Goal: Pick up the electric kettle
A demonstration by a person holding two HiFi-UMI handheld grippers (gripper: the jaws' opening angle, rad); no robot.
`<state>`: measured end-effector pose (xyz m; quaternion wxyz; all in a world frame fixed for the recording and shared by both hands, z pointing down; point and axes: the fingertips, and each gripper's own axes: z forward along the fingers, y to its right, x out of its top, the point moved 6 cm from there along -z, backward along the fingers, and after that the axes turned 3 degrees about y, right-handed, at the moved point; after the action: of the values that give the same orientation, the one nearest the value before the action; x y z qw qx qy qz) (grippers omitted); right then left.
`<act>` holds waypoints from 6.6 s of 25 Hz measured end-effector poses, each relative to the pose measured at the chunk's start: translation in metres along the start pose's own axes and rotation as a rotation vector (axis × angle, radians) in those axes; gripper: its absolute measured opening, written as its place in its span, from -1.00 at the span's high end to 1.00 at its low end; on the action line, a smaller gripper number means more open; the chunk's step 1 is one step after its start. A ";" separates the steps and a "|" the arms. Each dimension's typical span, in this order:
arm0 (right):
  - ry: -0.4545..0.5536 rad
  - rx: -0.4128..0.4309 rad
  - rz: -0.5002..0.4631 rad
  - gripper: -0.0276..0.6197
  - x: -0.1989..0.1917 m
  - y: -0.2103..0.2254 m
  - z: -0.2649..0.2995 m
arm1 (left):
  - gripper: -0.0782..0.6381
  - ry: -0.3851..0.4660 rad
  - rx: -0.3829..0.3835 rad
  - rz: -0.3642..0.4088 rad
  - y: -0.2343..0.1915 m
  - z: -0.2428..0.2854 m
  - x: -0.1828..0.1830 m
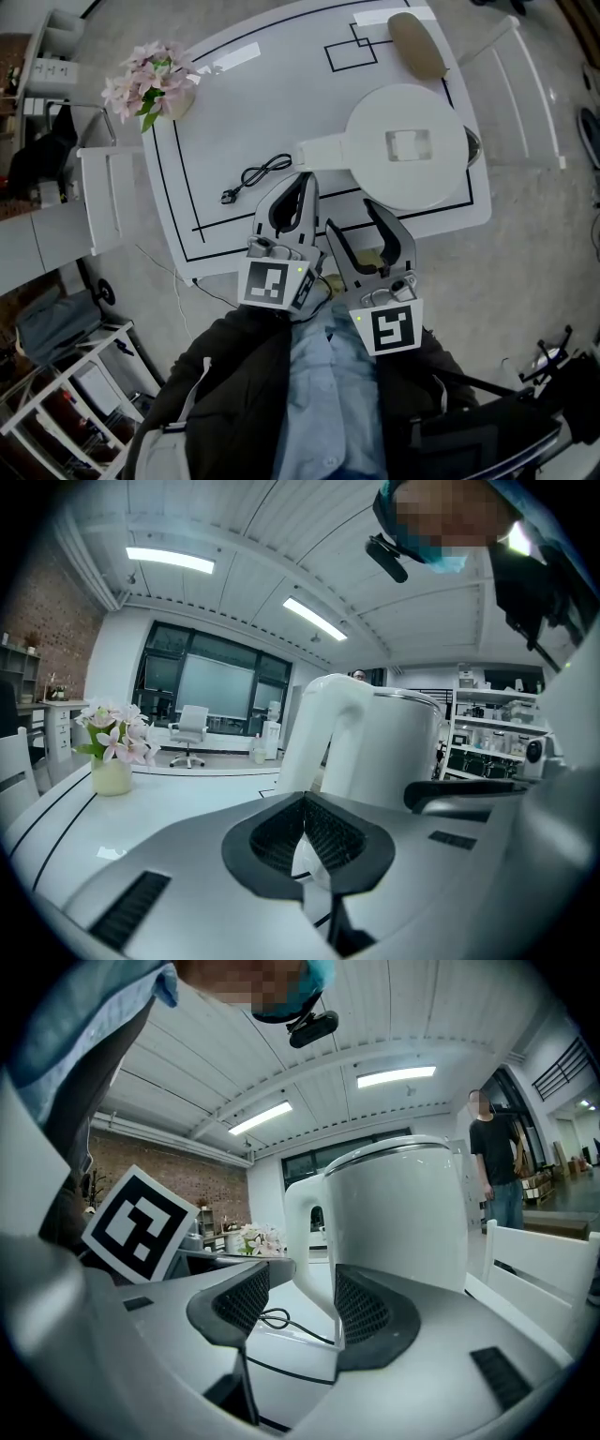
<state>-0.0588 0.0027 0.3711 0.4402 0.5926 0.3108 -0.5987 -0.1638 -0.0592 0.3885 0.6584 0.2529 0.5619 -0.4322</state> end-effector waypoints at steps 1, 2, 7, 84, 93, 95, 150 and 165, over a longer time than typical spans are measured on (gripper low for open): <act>-0.005 0.010 0.001 0.21 -0.001 -0.001 -0.001 | 0.77 0.000 -0.002 0.000 0.000 0.002 0.000; -0.010 0.019 0.002 0.21 -0.002 -0.002 -0.001 | 0.77 0.001 -0.004 0.000 0.000 0.004 0.000; -0.022 0.045 0.015 0.21 -0.004 -0.001 0.000 | 0.77 -0.003 -0.017 0.002 0.001 0.012 -0.002; -0.016 0.345 -0.085 0.21 0.071 0.232 -0.092 | 0.77 0.203 0.264 -0.070 0.244 0.075 0.041; -0.033 0.341 -0.113 0.22 0.075 0.244 -0.042 | 0.77 0.202 0.231 -0.089 0.232 0.101 0.046; -0.038 0.377 -0.120 0.21 0.077 0.244 -0.037 | 0.77 0.207 0.257 -0.096 0.231 0.104 0.047; -0.046 0.727 -0.168 0.79 0.067 0.183 0.009 | 0.77 0.293 0.944 -0.181 0.177 -0.016 0.022; -0.019 0.794 -0.194 0.80 0.065 0.161 -0.005 | 0.77 0.299 0.964 -0.184 0.174 -0.030 0.018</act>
<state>0.0933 -0.0702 0.3308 0.1215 0.6788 0.1060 -0.7164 -0.0310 0.0473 0.3370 0.3385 0.5363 0.4066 -0.6576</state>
